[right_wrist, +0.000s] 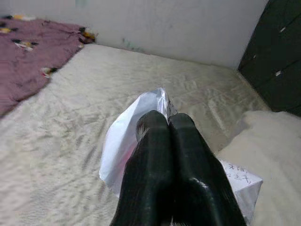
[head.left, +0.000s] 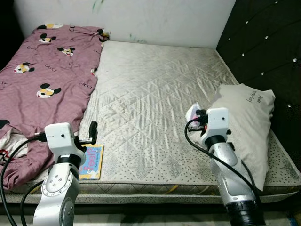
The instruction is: Clean up the room
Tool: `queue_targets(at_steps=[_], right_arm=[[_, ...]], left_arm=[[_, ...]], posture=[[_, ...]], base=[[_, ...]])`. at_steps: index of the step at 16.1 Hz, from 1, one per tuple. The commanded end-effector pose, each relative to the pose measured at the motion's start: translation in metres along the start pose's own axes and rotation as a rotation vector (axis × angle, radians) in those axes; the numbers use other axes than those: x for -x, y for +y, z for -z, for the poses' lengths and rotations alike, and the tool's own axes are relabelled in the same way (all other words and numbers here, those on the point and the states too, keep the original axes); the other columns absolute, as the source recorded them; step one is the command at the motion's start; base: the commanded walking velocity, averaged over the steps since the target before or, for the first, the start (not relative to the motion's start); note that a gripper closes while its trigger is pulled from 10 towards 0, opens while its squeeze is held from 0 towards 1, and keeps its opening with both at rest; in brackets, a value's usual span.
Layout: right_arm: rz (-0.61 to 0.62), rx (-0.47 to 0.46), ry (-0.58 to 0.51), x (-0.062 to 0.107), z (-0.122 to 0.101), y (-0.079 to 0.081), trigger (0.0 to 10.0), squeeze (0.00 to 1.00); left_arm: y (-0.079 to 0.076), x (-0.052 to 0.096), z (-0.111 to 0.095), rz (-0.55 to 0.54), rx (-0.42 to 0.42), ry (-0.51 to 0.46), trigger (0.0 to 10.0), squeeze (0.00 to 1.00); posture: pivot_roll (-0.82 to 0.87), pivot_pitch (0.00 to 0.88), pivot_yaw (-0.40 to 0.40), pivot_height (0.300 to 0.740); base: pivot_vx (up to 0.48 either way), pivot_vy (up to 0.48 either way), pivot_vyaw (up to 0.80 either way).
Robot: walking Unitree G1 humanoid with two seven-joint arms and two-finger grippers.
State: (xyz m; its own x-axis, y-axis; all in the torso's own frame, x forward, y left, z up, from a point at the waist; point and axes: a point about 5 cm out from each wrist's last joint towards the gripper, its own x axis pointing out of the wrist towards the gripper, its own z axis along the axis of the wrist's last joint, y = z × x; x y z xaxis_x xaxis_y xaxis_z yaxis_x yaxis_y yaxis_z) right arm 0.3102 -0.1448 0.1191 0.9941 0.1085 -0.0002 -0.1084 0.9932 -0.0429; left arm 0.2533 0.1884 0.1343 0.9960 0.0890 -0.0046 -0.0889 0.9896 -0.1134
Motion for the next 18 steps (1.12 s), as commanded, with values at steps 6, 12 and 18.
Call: queue_targets(at_steps=[6, 12, 18], right_arm=[[-0.121, -0.078, 0.02, 0.003, -0.007, 0.015, 10.0, 0.0], [-0.182, -0.033, 0.03, 0.003, -0.005, 0.025, 10.0, 0.0], [-0.195, -0.06, -0.001, 0.001, -0.011, 0.024, 10.0, 0.0]], left_arm=[[-0.003, -0.001, -0.007, 0.012, 0.013, -0.02, 10.0, 0.0], [-0.001, -0.004, -0.011, -0.025, -0.062, -0.061, 10.0, 0.0], [-0.004, -0.008, -0.016, -0.002, -0.03, -0.076, 10.0, 0.0]], posture=[[0.02, 0.095, -0.105, 0.74], [0.03, 0.088, -0.102, 0.74], [0.03, 0.085, -0.098, 0.74]], base=[[0.0, 0.369, 0.0], [0.0, 0.48, 0.0], [0.0, 0.48, 0.4]])
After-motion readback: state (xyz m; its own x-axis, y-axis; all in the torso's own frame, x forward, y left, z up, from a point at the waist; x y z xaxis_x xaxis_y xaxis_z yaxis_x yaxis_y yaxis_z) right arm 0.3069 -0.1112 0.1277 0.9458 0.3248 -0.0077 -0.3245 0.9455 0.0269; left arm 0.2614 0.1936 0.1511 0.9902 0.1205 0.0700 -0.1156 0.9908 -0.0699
